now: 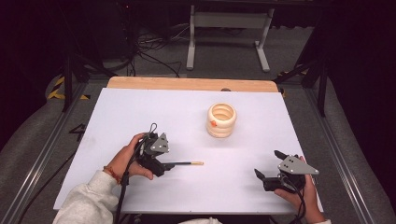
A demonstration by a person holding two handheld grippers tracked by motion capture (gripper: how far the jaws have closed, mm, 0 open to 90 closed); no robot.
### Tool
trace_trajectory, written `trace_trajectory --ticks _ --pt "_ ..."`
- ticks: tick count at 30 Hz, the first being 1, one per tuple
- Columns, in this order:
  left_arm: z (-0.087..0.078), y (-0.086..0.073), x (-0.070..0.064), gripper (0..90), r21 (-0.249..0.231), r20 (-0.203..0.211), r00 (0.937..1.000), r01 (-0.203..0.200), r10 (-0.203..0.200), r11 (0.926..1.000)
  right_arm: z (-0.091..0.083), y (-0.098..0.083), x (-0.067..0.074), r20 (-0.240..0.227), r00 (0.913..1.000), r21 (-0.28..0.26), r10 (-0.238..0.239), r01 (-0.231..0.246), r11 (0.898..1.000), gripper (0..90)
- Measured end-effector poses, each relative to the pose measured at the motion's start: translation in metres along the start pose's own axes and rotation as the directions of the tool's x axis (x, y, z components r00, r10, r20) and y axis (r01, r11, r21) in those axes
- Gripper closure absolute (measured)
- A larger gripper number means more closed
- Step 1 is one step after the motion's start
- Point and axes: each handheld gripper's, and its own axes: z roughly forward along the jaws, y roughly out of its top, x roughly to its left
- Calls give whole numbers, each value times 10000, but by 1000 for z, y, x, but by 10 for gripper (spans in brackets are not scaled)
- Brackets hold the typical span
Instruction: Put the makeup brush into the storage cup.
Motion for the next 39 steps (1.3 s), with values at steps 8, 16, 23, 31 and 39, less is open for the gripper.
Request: trace_trajectory --ticks 8,16,23,31,39 --pt "8 12 0 154 430 279 9991 -316 305 9986 0 0 0 6 10000 14 -10 10 10000 50" --pt "14 21 0 161 760 532 9964 -699 659 9947 0 0 0 3 10000 37 -3 3 10000 50" --pt "23 33 -1 207 1373 918 9893 -1254 1134 9826 0 0 -1 13 9999 41 107 -107 9999 47" --pt "32 40 -4 263 1971 1275 9809 -1701 1468 9655 0 0 0 -18 10000 75 96 -96 9999 47" --pt "38 45 -5 277 2015 1603 9746 -1877 1567 9613 0 0 -1 -16 9999 94 103 -103 9999 47"
